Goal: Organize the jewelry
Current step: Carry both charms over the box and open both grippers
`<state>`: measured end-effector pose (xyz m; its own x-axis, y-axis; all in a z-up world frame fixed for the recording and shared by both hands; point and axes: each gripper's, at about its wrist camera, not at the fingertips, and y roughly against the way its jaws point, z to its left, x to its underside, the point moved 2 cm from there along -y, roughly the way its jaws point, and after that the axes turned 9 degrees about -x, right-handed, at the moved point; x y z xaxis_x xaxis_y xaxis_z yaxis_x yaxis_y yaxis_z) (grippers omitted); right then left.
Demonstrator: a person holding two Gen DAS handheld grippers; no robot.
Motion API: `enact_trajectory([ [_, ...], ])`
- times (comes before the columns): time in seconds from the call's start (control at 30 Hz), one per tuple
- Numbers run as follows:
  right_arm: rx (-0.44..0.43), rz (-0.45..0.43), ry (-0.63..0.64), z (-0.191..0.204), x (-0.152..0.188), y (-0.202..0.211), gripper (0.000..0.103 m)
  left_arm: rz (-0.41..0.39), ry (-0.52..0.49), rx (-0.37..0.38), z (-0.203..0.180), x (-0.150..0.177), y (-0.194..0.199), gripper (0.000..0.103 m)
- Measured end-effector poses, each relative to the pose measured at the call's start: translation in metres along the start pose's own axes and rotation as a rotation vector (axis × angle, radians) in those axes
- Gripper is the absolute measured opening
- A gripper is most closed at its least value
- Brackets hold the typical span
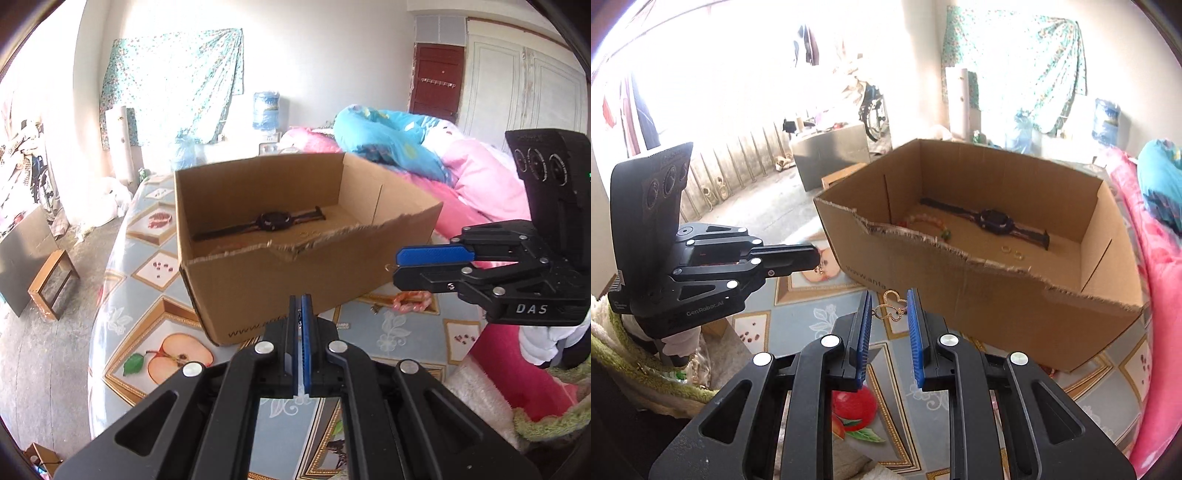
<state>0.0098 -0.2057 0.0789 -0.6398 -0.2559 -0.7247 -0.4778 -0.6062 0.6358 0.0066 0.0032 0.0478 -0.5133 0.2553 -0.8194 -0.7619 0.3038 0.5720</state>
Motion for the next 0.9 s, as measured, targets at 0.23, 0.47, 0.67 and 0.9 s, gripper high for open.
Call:
enact_trajectory([
  [0.23,-0.008,-0.089,0.027,-0.022,-0.057,0.035,0.017,-0.156,-0.071,0.040,-0.002,-0.067,0.025,0.001],
  [0.47,-0.038,0.134,-0.045,-0.076,-0.093,-0.018,0.017,0.089,-0.139,0.114,-0.001,-0.126,-0.067,0.001],
  [0.67,-0.064,0.379,-0.159,-0.117,-0.089,-0.081,0.017,0.429,-0.200,0.107,-0.004,-0.132,-0.178,0.001],
  [0.9,-0.079,0.542,-0.220,-0.138,-0.078,-0.123,0.017,0.674,-0.153,0.140,-0.002,-0.121,-0.251,0.002],
])
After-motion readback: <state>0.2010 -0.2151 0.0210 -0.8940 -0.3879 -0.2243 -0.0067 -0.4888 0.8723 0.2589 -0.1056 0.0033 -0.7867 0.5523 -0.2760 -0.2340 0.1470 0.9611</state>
